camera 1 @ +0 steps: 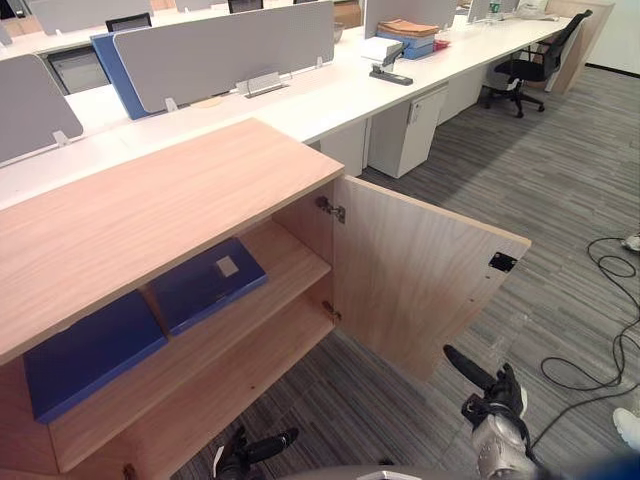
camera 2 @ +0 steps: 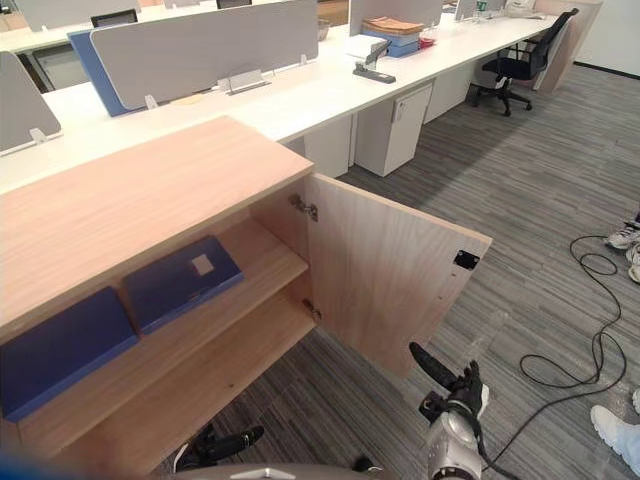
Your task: Walk over to the cabinet, pick up the folder, carry it to the office cabinet, place the folder inside the office cabinet, then close the office cabinet door
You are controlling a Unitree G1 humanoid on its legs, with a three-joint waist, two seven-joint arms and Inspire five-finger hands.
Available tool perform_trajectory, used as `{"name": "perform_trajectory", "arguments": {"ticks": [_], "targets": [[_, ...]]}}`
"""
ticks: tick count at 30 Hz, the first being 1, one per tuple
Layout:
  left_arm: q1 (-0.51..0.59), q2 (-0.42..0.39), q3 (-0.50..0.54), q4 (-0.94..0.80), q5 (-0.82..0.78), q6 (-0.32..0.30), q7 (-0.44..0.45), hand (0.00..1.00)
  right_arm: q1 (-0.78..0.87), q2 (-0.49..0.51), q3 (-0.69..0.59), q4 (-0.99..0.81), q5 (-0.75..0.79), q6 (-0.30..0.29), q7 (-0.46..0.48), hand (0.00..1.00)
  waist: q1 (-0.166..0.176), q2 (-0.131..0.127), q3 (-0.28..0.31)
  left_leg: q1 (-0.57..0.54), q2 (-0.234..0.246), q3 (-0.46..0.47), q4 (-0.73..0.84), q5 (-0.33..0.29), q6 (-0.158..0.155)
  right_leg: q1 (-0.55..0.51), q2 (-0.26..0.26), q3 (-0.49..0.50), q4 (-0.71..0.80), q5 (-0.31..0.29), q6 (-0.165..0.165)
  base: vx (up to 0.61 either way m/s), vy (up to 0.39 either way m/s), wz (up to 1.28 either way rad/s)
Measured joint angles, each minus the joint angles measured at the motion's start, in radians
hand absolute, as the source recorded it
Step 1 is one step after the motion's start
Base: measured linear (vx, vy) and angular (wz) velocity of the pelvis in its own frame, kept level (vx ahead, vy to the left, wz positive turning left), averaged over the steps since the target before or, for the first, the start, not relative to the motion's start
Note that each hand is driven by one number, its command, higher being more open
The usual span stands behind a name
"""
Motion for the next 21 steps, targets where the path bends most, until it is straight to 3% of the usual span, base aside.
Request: {"name": "perform_trajectory", "arguments": {"ticks": [3,6,9,15,21], "targets": [[0.002,0.018,0.000,-0.001,0.000,0.001,-0.004,1.00,-0.060,-0.047,0.017,0.000,-0.012,0.003,0.017,1.00,0.000,-0.007,0.014,-0.001,-0.009,-0.004,-0.010,-0.006,-0.008,0.008,0.005,0.008,-0.045,0.034,0.004,-0.15,0.034,-0.01],[0.005,0.036,0.002,0.000,0.000,0.001,-0.006,1.00,-0.130,-0.121,0.041,0.004,-0.011,0.003,0.024,1.00,0.005,-0.011,0.023,-0.002,-0.004,-0.021,-0.008,-0.047,-0.045,0.001,0.010,0.025,-0.046,0.046,0.002,-0.14,0.052,-0.04],[0.024,0.058,0.001,0.003,0.000,0.001,-0.008,1.00,-0.217,-0.177,0.071,0.026,-0.011,0.002,0.033,1.00,0.004,-0.020,0.032,-0.003,-0.007,-0.018,0.005,-0.063,-0.047,-0.001,0.010,0.048,-0.046,0.058,0.004,-0.12,0.033,-0.11],[0.063,0.066,-0.017,0.008,-0.001,0.009,-0.014,1.00,-0.337,-0.251,0.071,0.122,-0.008,0.002,0.029,1.00,0.006,0.009,0.045,-0.021,-0.007,-0.031,0.013,-0.057,-0.043,-0.016,0.010,0.048,-0.045,0.062,-0.005,-0.01,0.008,0.01],[0.078,0.069,-0.042,0.008,-0.002,0.013,-0.017,1.00,-0.421,-0.282,0.128,0.266,0.013,0.008,0.039,1.00,0.005,0.016,0.047,-0.026,-0.011,-0.059,0.011,-0.054,-0.039,-0.013,0.007,0.038,-0.042,0.063,-0.007,-0.01,0.023,0.06]]}}
